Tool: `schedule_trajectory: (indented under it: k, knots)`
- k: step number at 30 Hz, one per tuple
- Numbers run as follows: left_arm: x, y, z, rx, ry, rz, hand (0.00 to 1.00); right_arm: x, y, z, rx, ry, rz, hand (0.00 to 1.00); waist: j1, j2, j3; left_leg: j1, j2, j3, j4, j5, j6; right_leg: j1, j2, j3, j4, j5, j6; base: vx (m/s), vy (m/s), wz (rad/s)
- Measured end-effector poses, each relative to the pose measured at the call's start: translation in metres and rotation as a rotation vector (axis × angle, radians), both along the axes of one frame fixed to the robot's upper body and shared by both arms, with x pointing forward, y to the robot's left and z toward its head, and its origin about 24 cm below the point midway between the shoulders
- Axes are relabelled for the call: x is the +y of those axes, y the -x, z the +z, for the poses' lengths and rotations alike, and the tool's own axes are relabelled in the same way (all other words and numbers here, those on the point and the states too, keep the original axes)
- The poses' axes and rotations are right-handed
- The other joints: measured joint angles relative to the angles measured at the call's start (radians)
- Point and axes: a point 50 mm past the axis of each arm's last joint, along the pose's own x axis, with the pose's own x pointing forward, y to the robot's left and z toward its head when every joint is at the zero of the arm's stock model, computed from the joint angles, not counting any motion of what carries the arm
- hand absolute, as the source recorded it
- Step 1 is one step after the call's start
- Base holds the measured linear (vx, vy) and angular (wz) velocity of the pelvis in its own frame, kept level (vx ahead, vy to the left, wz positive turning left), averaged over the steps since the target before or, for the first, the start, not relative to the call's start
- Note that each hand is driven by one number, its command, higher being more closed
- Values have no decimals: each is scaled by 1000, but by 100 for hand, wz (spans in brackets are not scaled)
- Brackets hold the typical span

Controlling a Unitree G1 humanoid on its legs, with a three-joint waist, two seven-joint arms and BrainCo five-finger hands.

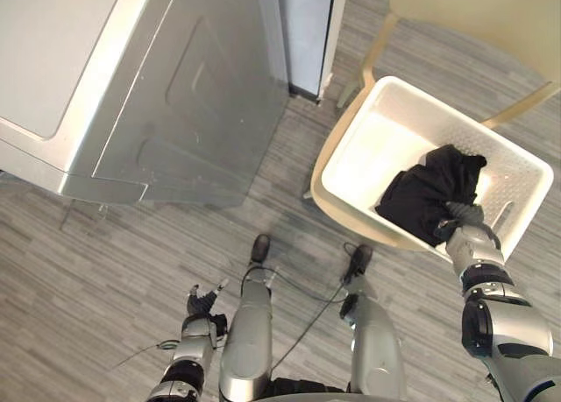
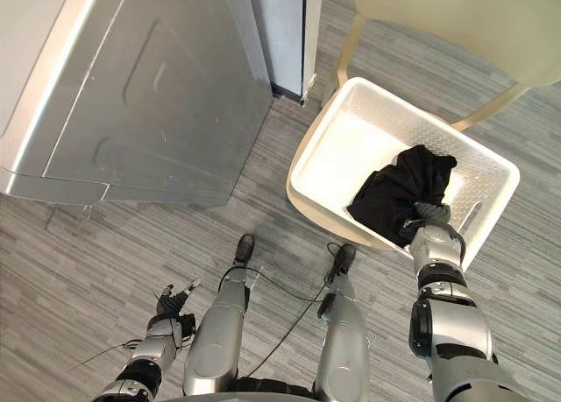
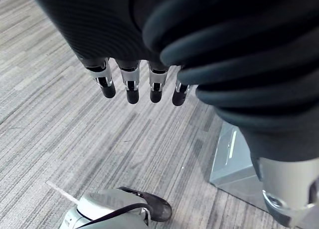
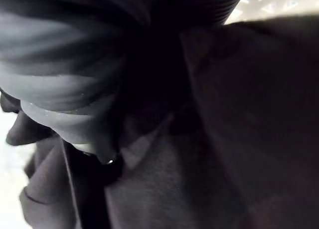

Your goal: Pick up the laundry basket with both hands and put the clothes into the washing machine.

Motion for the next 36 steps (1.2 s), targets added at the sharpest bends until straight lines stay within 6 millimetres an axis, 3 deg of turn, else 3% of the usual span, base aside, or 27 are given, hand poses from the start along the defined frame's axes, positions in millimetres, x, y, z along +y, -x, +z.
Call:
schedule_trajectory:
  k: [3, 8, 12, 17, 22, 25, 30, 33, 36]
  knots:
    - [10, 13, -6, 51, -13, -5, 0, 5, -4, 16, -96, 9, 4, 100, -9, -33, -22, 55, 0, 7, -21, 2, 0, 47, 2, 11, -26, 10, -1, 30, 11, -9]
    - [17, 42, -21, 173, 0, -9, 0, 15, 5, 23, -222, 24, 24, 100, -34, -70, -142, 130, -4, 16, -66, 4, -3, 138, 3, 5, -104, 31, 5, 78, 17, 0]
    - [17, 47, -24, 194, -1, -16, 0, 17, 11, 40, -310, 72, 44, 100, -37, -71, -211, 169, -5, 24, -87, 4, -3, 189, 4, 1, -157, 47, 10, 55, 15, -1]
    - [-1, 41, -20, 134, 49, -35, 0, 30, 21, 63, -453, 136, 78, 100, -58, -73, -284, 229, -2, 54, -105, -3, 4, 231, 7, 23, -173, 49, 12, 9, 9, -14]
    - [-21, 10, 5, -43, 72, -150, 0, 37, 28, 83, -558, 167, 103, 100, -66, -60, -350, 275, 0, 96, -105, -17, 10, 244, 11, 62, -174, 48, 14, -24, 13, -28]
    - [-36, -16, 36, -223, 102, -226, 0, 43, 29, 96, -626, 179, 145, 100, -75, -56, -371, 303, 5, 120, -103, -28, 7, 256, 17, 86, -174, 48, 17, -46, -2, -24]
    - [-67, -45, 82, -461, 167, -358, 0, 67, 31, 121, -757, 194, 270, 100, -92, -34, -427, 337, 14, 169, -97, -47, 3, 255, 29, 138, -174, 52, 15, -19, 0, -30]
    - [-82, -61, 105, -560, 191, -440, 0, 82, 26, 134, -815, 178, 333, 100, -113, -27, -442, 339, 21, 177, -96, -46, 3, 255, 38, 140, -174, 56, 10, -23, -13, -9]
    - [-97, -73, 124, -629, 191, -517, 0, 97, 23, 145, -864, 164, 406, 100, -111, -26, -444, 356, 31, 199, -95, -48, 0, 256, 50, 165, -174, 62, 3, -26, -17, -21]
